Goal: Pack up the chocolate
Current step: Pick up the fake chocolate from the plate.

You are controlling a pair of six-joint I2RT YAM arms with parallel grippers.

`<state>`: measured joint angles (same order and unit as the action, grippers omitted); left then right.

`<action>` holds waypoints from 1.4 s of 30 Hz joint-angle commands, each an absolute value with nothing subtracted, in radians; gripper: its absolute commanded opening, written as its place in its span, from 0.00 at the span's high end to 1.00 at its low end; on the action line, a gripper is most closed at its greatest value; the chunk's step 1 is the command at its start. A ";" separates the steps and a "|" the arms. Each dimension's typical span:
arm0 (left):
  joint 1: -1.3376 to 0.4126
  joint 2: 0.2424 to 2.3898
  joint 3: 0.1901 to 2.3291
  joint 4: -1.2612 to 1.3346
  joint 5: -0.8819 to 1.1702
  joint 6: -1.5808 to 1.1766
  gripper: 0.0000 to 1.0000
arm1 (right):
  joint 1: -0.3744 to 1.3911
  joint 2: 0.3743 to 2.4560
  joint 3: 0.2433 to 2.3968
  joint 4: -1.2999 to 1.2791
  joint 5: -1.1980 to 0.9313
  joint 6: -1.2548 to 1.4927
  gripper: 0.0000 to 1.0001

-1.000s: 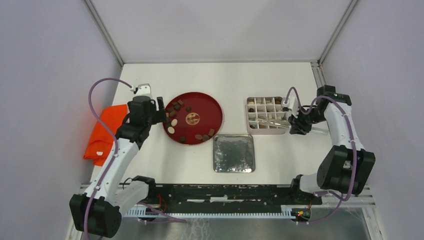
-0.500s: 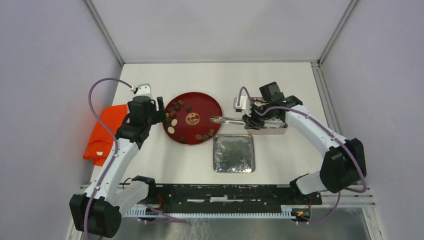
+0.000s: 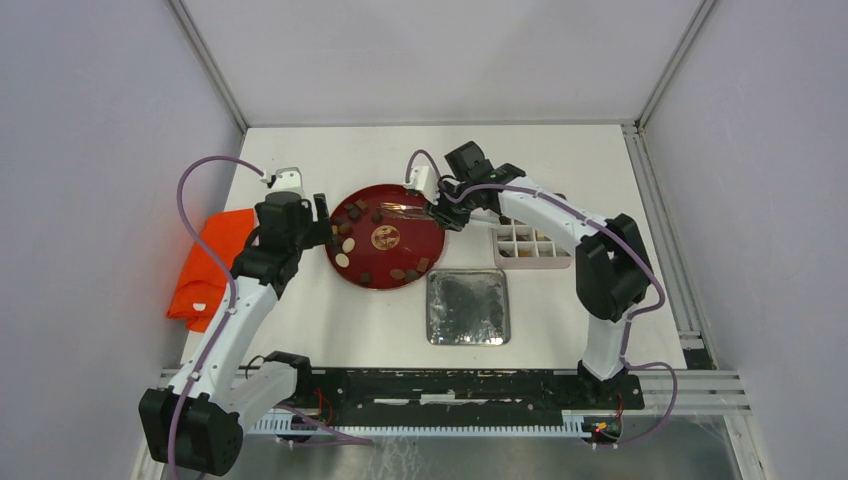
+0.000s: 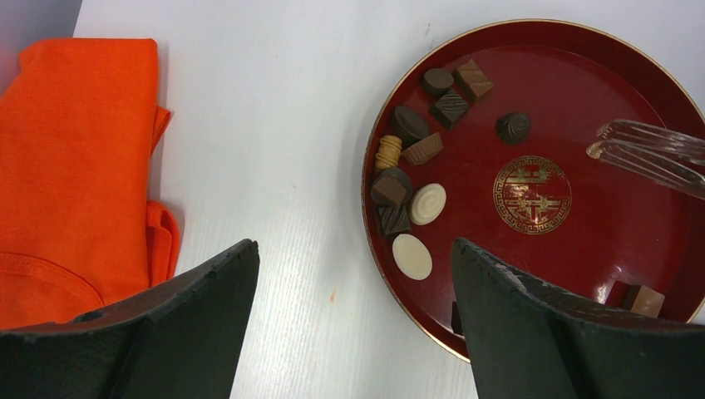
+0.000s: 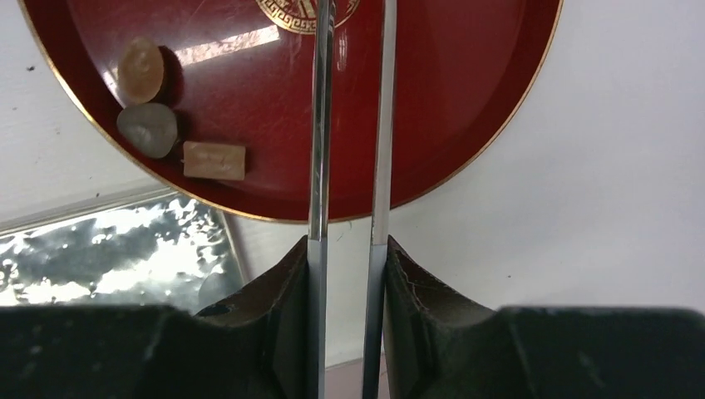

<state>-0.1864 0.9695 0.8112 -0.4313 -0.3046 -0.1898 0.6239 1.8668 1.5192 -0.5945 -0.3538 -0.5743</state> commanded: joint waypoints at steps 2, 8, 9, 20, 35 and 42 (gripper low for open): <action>-0.183 0.948 0.812 -0.397 -0.295 -0.146 0.10 | 0.645 1.943 1.638 -0.599 -0.297 -0.529 0.63; -0.183 0.946 0.812 -0.397 -0.295 -0.146 0.10 | 0.648 2.018 1.705 -0.618 -0.284 -0.522 0.62; -0.183 0.947 0.812 -0.397 -0.296 -0.147 0.10 | 0.649 2.027 1.712 -0.621 -0.284 -0.521 0.62; -0.183 0.950 0.811 -0.397 -0.298 -0.145 0.10 | 0.656 2.071 1.729 -0.642 -0.308 -0.523 0.55; -0.184 0.951 0.811 -0.397 -0.302 -0.145 0.10 | 0.655 2.138 1.809 -0.653 -0.297 -0.499 0.53; -0.183 0.953 0.811 -0.397 -0.303 -0.144 0.10 | 0.658 2.184 1.858 -0.673 -0.327 -0.488 0.53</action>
<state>-0.1864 0.9657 0.8112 -0.4313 -0.3046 -0.1898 0.6525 2.1620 1.7969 -0.6746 -0.3088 -0.5095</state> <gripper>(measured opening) 0.905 0.477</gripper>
